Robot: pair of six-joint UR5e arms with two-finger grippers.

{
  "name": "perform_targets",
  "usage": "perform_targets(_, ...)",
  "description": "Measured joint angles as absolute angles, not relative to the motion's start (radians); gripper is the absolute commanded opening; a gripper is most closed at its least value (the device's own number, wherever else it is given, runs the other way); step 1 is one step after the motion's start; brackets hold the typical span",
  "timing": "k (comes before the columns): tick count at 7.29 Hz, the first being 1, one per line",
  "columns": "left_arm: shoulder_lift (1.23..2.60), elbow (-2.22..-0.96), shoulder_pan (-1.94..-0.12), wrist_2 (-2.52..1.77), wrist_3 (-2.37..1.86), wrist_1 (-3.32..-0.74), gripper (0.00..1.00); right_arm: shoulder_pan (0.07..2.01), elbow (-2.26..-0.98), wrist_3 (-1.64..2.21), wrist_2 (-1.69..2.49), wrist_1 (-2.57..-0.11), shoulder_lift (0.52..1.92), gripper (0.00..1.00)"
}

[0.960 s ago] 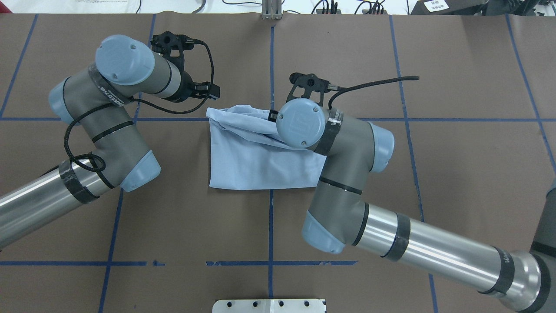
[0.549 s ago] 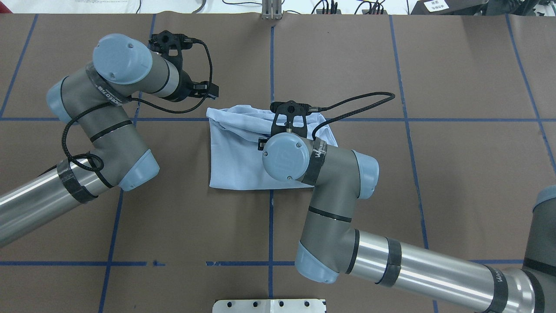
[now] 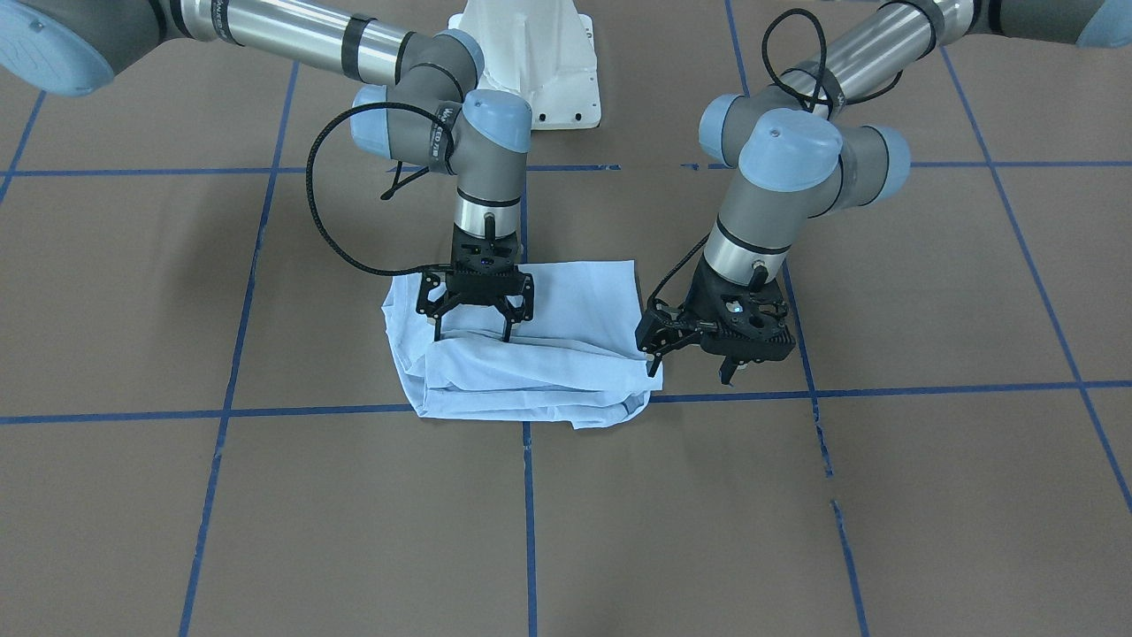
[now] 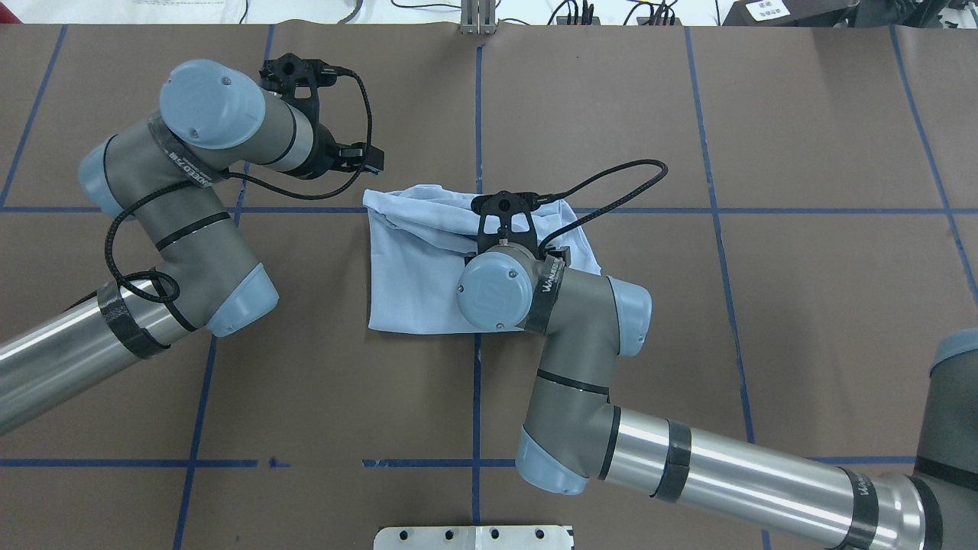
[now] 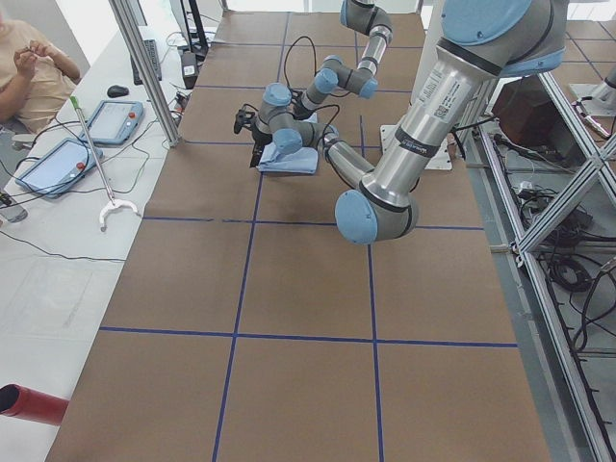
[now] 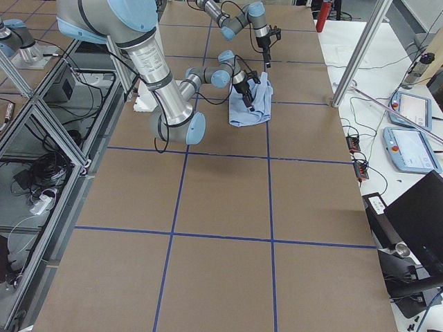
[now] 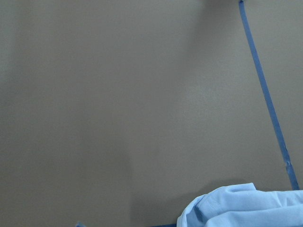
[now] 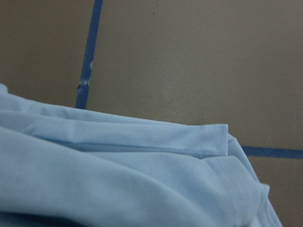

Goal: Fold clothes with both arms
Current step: 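Release the shirt and press the right gripper on the fold while the left gripper rises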

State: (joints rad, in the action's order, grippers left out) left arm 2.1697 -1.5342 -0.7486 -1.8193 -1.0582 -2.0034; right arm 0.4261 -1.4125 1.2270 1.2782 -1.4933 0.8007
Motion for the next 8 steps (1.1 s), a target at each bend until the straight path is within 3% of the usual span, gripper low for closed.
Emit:
perform_targets(5,2.168,-1.55,-0.748,-1.819,-1.06,-2.002,1.0,0.655,-1.113,1.092,1.332,-1.339,0.669,1.0)
perform_targets(8,2.173,-1.546,-0.738,-1.82,-1.109,-1.994,1.0,0.731,-1.128,1.077,1.524,-1.294,0.631,1.0)
